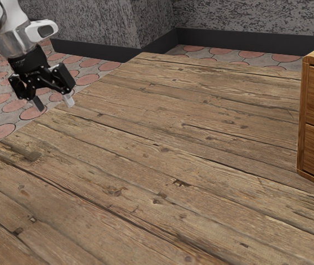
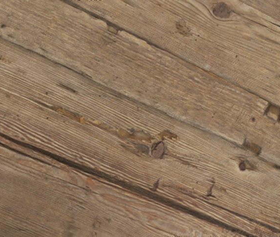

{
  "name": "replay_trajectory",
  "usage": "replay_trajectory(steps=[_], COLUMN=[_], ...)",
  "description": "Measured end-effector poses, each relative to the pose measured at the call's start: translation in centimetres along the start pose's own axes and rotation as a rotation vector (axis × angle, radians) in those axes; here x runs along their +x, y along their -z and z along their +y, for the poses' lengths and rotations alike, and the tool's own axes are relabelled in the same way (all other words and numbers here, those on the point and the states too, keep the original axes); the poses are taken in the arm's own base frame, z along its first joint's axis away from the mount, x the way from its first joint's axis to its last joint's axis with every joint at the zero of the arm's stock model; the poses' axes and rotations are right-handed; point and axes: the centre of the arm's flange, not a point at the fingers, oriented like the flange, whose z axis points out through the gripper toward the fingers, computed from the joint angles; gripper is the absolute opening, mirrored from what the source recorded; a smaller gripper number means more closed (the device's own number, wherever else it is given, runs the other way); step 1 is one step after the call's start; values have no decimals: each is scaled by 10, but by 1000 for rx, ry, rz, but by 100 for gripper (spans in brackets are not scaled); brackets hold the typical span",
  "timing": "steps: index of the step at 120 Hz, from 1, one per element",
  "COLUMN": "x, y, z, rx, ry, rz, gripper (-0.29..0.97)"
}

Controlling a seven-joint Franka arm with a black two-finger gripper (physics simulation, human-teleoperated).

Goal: Pull the drawer handle with one arm to open the drawer

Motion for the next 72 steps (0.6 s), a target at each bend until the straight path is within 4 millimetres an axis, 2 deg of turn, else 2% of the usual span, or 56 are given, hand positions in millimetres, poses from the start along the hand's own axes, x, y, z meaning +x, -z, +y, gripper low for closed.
replay_trajectory(steps=[8,16,24,33,34,39,43,47,53,58,72], x=[-2,-3,-2,-1,-2,-18,-34,-43,-50,-52,-28], y=[-2,-3,-3,0,5,71,113,134,149,151,114], z=[24,37,37,25,23,18,12,3,-13,-29,-74], rx=[-3,-6,-7,-5,-4,3,19,44,92,158,313], ry=[-42,-62,-60,-36,-34,-34,-28,-17,0,23,92], rz=[2,4,7,14,23,154,240,281,305,298,178], gripper=[66,66,66,66,66,66,66,66,66,66,66])
